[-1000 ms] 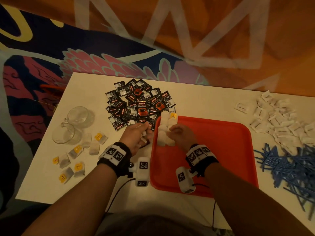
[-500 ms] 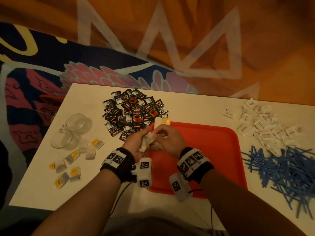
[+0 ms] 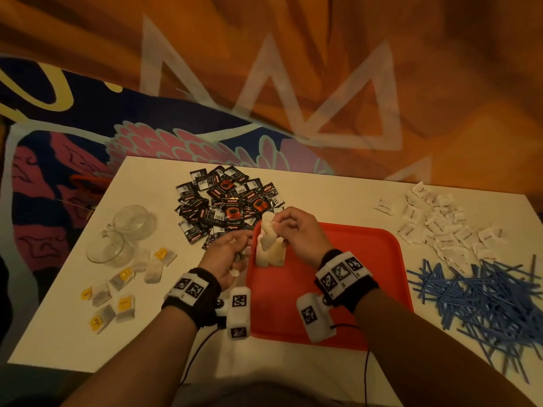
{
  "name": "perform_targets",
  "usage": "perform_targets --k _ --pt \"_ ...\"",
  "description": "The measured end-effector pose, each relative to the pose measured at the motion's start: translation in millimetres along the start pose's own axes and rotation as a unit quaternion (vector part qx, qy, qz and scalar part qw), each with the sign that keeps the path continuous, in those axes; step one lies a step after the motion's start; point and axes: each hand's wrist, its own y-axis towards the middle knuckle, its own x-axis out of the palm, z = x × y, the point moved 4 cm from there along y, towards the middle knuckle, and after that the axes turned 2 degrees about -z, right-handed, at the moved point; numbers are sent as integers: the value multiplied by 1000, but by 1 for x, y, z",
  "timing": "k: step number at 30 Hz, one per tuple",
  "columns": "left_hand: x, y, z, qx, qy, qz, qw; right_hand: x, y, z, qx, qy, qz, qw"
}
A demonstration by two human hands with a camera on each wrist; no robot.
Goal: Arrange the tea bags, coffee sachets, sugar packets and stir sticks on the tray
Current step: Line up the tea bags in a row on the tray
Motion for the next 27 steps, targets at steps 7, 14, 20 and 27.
perform_targets --k 7,14,20,27 --pt "31 -12 41 236 344 -8 909 -8 4 -1 -23 -32 -4 999" --pt "34 -7 44 257 324 -5 910 -7 1 16 -12 -21 -7 1000" --pt "29 -6 47 251 315 18 915 -11 3 35 38 -77 1 996" --pt "29 -2 45 226 328 -24 917 1 6 26 16 1 -26 1000"
